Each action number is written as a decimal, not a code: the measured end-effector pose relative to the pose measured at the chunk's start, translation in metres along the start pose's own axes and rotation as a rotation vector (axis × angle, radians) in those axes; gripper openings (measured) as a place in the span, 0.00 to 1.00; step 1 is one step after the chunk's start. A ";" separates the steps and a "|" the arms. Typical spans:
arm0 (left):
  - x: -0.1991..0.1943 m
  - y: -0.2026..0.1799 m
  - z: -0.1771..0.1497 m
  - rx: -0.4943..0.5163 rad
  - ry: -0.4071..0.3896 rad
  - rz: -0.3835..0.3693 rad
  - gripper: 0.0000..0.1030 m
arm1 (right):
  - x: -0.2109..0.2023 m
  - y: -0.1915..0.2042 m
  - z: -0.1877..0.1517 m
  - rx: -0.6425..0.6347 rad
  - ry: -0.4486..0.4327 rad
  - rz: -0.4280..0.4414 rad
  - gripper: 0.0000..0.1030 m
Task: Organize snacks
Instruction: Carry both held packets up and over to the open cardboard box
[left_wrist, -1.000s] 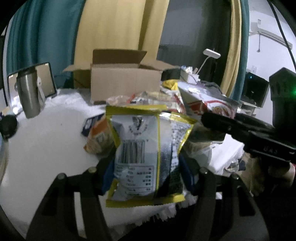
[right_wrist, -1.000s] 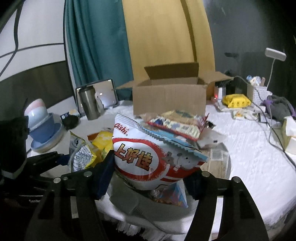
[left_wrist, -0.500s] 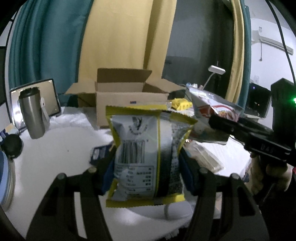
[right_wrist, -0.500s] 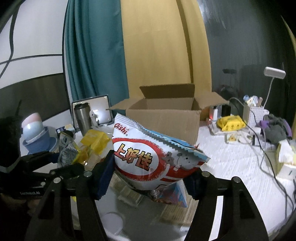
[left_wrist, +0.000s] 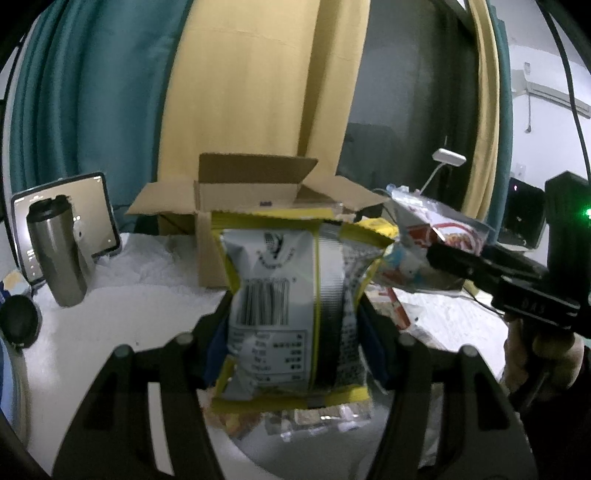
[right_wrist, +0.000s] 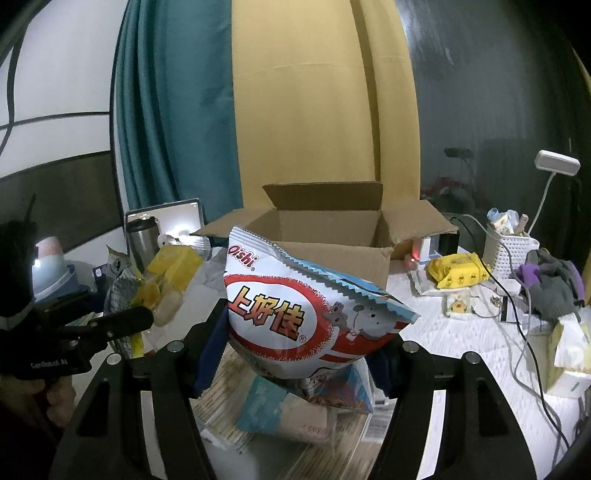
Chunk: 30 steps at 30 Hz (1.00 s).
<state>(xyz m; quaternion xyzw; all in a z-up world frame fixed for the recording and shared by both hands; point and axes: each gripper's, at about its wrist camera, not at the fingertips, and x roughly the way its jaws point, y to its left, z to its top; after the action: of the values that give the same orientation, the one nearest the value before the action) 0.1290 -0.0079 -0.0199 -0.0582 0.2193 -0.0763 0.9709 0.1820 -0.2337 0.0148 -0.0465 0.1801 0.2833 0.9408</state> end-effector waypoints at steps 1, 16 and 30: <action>0.003 0.000 0.001 0.002 0.007 -0.002 0.61 | 0.003 -0.002 0.002 0.001 0.001 0.000 0.67; 0.040 0.017 -0.023 -0.067 0.149 0.031 0.62 | 0.029 -0.015 -0.006 0.035 0.061 0.010 0.67; 0.047 0.024 0.014 -0.052 0.071 0.027 0.61 | 0.046 -0.019 0.013 0.023 0.055 0.012 0.67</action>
<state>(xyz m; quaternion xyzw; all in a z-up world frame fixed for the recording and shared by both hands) 0.1800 0.0088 -0.0310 -0.0779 0.2561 -0.0596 0.9617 0.2322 -0.2235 0.0098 -0.0424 0.2096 0.2853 0.9343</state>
